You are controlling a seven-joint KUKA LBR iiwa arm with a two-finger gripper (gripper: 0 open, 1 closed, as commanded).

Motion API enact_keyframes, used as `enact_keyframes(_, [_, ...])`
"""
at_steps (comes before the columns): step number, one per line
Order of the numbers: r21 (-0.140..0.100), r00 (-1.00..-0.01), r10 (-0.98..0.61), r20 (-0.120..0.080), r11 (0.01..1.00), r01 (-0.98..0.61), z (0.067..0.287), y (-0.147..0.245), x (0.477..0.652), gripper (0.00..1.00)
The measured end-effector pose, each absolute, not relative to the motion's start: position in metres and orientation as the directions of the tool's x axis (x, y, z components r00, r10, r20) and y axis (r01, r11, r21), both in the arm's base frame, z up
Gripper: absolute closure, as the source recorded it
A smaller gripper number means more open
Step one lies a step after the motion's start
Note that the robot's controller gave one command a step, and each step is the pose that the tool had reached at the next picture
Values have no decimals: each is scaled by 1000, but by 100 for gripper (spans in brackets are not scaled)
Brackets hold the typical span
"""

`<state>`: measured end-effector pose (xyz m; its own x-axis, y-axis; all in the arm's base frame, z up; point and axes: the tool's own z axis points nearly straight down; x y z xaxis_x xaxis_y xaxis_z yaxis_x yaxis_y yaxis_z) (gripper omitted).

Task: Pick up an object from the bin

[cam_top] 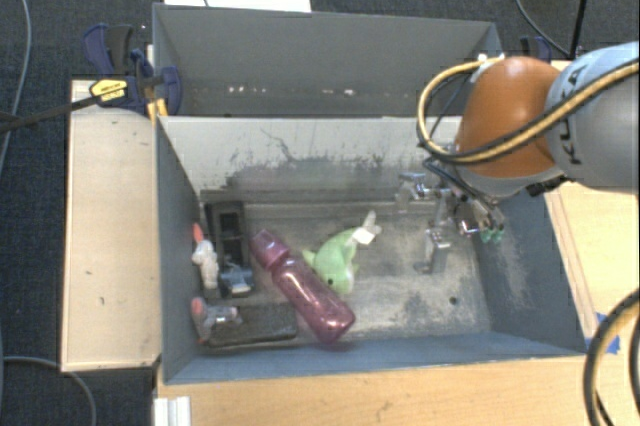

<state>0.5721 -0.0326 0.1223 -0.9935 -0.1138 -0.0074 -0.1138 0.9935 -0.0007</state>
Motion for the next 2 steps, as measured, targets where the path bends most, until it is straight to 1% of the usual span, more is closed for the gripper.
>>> enact_keyframes(1, [0, -993, -117, -6, 993, -117, 97, -26, 572, 0])
enact_keyframes(2, [-4, -989, -145, -10, 989, -145, 89, 11, 572, 0])
